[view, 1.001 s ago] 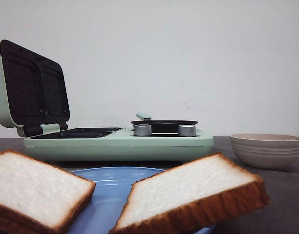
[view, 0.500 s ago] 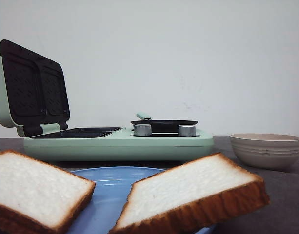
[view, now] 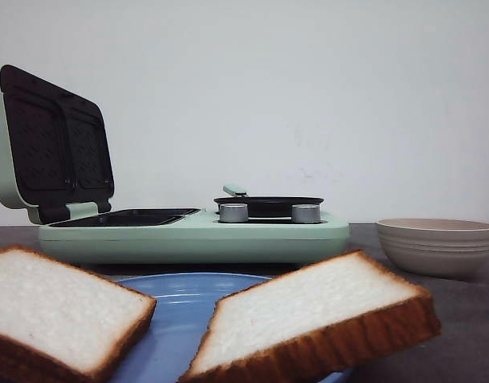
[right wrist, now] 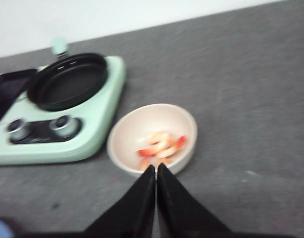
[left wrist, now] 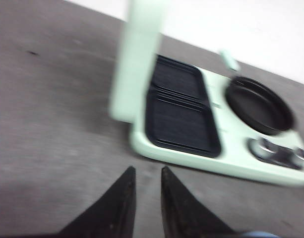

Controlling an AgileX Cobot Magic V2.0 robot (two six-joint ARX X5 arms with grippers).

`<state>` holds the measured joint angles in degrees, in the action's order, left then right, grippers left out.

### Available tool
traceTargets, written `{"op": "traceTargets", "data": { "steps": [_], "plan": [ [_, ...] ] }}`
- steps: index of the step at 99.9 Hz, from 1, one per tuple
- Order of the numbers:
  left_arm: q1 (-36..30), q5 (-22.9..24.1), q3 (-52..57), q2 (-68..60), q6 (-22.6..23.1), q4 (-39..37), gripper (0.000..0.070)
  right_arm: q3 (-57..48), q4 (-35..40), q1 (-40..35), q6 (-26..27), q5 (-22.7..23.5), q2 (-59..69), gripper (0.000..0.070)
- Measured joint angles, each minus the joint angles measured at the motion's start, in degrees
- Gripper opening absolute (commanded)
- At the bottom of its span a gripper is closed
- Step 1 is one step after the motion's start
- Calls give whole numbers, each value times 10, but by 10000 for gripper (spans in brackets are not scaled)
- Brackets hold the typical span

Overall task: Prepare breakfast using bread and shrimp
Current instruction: 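Move the left gripper down to the bread slice nearest it and grasp it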

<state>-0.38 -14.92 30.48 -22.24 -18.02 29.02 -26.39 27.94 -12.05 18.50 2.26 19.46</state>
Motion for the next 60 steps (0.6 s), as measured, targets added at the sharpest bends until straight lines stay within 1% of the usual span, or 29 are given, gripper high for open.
{"op": "traceTargets", "data": {
  "steps": [14, 26, 32, 37, 43, 47, 53, 60],
  "plan": [
    [0, -97, 32, -54, 0, 30, 4, -51, 46, 0, 0, 40, 65, 0],
    [0, -169, 33, -82, 0, 59, 7, -71, 66, 0, -3, 97, 107, 0],
    [0, -196, 33, -92, 0, 72, 52, -75, 70, 0, -5, 120, 120, 6],
    [0, -212, 34, -101, -1, 88, 116, -75, 71, 0, -5, 135, 127, 17],
    [0, -225, 34, -111, 1, 111, 203, -75, 74, 0, -6, 146, 131, 71],
    [0, -228, 34, -119, 3, 125, 245, -75, 76, 0, -7, 152, 132, 110],
    [0, -230, 34, -130, 8, 144, 278, -75, 78, 0, -7, 159, 134, 158],
    [0, -238, 34, -141, 17, 161, 277, -75, 87, 0, -7, 164, 135, 163]
  ]
}}
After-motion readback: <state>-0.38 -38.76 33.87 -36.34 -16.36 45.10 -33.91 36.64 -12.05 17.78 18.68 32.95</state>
